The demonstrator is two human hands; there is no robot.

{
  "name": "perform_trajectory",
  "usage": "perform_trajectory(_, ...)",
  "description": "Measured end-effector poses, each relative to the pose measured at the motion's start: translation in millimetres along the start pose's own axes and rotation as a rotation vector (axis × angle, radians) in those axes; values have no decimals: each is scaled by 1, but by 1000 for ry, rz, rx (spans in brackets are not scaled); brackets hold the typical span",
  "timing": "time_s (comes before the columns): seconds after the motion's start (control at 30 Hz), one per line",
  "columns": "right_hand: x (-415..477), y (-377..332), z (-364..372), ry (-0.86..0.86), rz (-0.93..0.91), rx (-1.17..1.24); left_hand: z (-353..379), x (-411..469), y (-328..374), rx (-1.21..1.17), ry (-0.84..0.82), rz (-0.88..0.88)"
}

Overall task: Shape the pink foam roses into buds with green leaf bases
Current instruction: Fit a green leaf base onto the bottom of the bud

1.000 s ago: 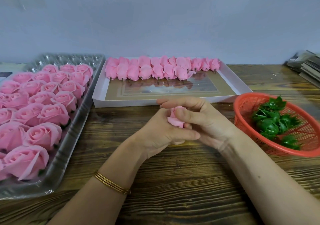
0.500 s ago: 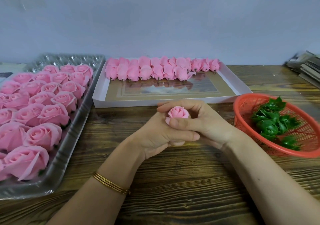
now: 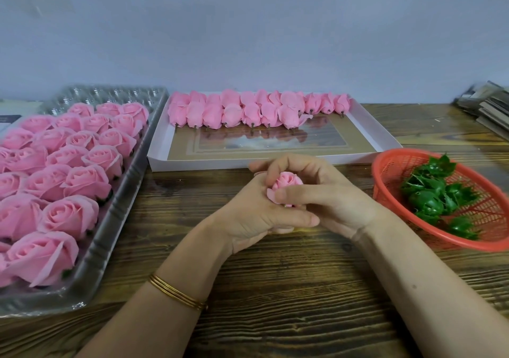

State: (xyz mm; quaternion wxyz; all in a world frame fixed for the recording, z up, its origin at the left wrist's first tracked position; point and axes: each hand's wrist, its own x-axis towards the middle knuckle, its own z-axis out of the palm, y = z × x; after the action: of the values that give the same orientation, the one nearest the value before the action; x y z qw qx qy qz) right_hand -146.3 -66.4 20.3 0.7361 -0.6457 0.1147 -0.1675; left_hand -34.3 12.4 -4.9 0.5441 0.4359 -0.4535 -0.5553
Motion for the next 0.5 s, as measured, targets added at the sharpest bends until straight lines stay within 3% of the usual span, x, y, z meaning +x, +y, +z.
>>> perform_trajectory(0.37, 0, 4, 0, -2, 29, -63, -1, -1, 4, -22, -6, 44)
perform_trajectory(0.5, 1, 2, -1, 101, 74, 38, -1, 0, 0, 22, 62, 63)
